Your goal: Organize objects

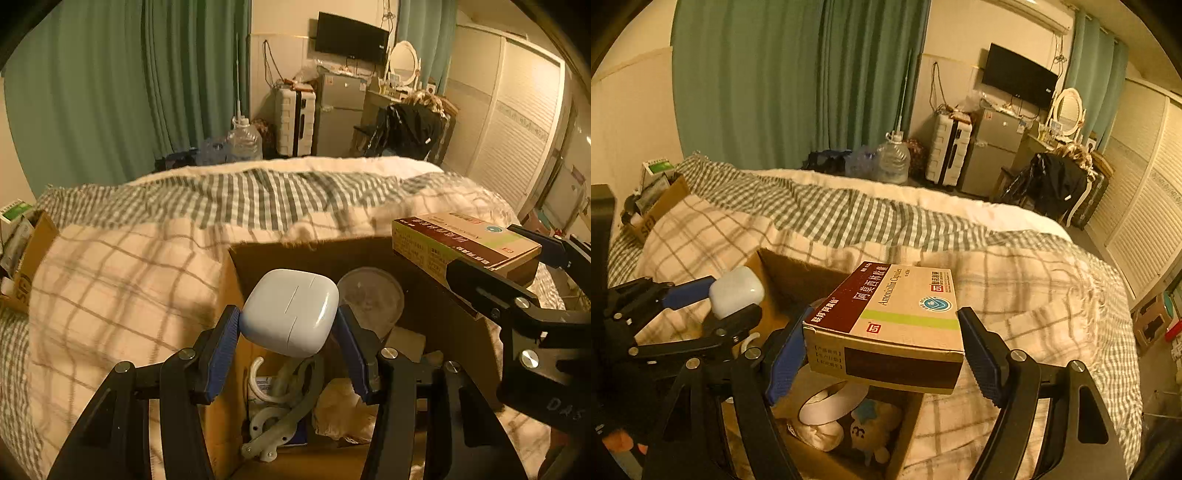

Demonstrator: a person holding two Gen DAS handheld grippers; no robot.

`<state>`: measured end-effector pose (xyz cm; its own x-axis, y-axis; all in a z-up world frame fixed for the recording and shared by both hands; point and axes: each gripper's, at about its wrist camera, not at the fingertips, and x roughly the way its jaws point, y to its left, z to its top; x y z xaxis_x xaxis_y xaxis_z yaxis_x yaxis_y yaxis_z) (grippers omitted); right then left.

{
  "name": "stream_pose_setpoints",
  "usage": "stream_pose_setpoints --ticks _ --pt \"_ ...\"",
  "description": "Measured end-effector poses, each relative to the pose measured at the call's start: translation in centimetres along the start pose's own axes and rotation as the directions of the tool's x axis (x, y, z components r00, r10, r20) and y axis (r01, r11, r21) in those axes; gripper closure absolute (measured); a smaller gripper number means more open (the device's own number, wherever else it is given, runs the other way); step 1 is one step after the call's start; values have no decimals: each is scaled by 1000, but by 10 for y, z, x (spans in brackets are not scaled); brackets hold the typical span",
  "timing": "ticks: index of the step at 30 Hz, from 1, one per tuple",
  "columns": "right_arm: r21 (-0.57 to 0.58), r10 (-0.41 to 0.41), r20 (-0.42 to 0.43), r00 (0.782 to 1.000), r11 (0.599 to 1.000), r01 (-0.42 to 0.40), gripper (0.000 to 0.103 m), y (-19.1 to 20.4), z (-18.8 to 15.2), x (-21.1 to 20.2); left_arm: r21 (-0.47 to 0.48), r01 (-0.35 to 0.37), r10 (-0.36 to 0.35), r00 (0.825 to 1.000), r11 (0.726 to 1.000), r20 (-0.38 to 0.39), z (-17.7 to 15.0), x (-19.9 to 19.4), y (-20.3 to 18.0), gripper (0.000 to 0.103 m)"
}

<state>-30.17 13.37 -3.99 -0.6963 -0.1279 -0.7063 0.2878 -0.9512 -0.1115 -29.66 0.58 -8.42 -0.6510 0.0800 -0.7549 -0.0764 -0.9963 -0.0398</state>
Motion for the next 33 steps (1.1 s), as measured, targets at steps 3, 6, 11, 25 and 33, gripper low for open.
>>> stream_pose_setpoints --ticks 3,6,11,25,33 --pt "12 27 -11 1000 1000 -26 26 -1 -4 9 2 15 -15 1000 1000 -6 -4 8 -2 49" --pt "11 34 -9 999 999 -34 25 -1 -5 10 -8 34 -34 999 999 -10 -6 11 -3 49" --pt "13 30 5 1000 999 -30 18 -1 -1 4 0 41 -41 999 999 10 -4 2 -4 39" --pt "90 -62 175 983 995 47 1 -23 9 -145 3 -5 4 978 1000 210 9 -142 -13 0" --pt "100 -106 272 956 992 81 0 -24 -7 -249 27 -4 -5 944 1000 329 -4 -246 -19 0"
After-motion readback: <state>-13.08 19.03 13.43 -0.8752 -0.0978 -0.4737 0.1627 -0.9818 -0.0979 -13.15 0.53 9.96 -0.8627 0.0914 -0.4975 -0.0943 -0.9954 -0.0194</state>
